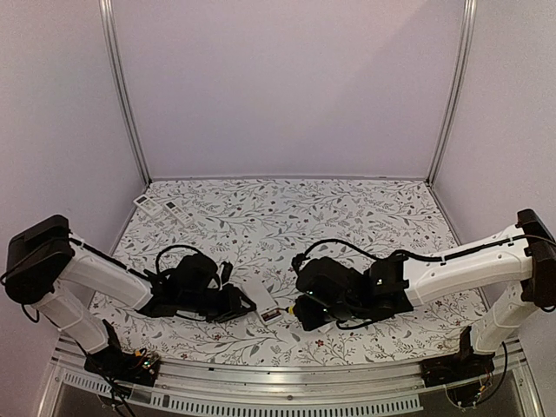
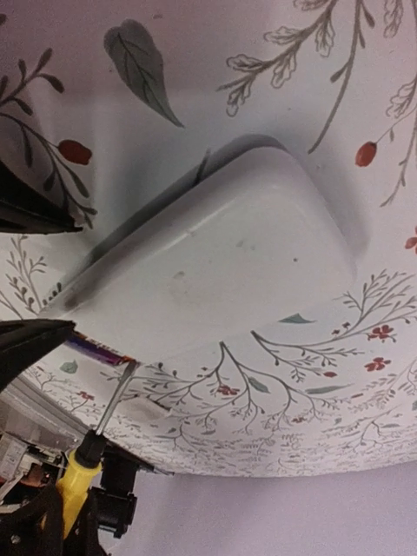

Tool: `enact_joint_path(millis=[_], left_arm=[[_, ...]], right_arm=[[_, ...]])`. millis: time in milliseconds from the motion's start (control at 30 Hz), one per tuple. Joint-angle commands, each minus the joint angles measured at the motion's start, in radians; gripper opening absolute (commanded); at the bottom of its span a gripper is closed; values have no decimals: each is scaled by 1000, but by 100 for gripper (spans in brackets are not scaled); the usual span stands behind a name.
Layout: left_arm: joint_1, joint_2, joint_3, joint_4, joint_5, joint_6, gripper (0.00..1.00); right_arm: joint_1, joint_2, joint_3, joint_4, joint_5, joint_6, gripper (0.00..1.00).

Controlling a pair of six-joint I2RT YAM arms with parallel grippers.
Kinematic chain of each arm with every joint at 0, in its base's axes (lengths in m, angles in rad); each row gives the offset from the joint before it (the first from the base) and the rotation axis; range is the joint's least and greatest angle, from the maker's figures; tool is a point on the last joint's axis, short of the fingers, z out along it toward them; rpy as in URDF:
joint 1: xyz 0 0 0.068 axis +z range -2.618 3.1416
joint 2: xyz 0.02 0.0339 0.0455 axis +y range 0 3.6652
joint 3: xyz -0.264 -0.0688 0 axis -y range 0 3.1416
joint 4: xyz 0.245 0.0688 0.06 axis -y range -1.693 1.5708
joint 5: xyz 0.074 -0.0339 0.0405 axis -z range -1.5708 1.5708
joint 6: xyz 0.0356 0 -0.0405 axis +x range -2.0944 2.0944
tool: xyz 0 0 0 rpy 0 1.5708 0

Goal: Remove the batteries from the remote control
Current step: Hold the remote control without the battery cover at the center of the board, then remove the battery from the remote control without the battery cover.

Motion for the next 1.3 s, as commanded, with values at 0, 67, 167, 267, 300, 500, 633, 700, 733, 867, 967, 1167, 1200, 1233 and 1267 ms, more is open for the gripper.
enact_joint_path(millis=[0, 67, 167, 267, 300, 500, 633, 700, 733, 867, 967, 1167, 1200, 1233, 1267], left_arm=[[-18, 33, 11, 35, 14, 5, 32], [-20, 45, 10, 48, 20, 0, 31], [-23, 64, 10, 71, 28, -8, 29], [-25, 86, 12, 95, 38, -16, 26], [-26, 93, 12, 102, 40, -18, 24], [-36, 130, 17, 131, 54, -32, 16], [-42, 143, 19, 135, 58, -40, 12], [-42, 144, 19, 136, 58, -41, 10], [-44, 145, 19, 135, 58, -42, 10], [-45, 146, 20, 134, 58, -43, 9], [-47, 149, 23, 131, 58, -45, 9], [-49, 153, 26, 128, 58, -45, 8], [-49, 152, 26, 125, 56, -45, 8], [-50, 152, 27, 124, 55, -45, 8], [-51, 152, 28, 120, 54, -46, 8]], right_arm=[[8, 30, 4, -38, -13, 39, 0], [7, 26, -5, -31, -23, 57, 0], [7, 24, -21, -20, -41, 79, 0], [6, 24, -30, -12, -54, 103, 0], [5, 23, -34, -8, -60, 115, 0], [-22, -22, -104, 85, -131, 165, 0], [-54, -66, -177, 188, -193, 203, 0], [-70, -90, -218, 243, -224, 227, 0], [-79, -101, -237, 270, -239, 235, 0], [-104, -141, -304, 380, -300, 269, 0], [-111, -162, -320, 434, -324, 276, 0], [-111, -173, -314, 480, -356, 259, 0], [-111, -178, -314, 490, -360, 258, 0], [-111, -180, -312, 494, -362, 257, 0], [-111, -186, -312, 500, -364, 255, 0]])
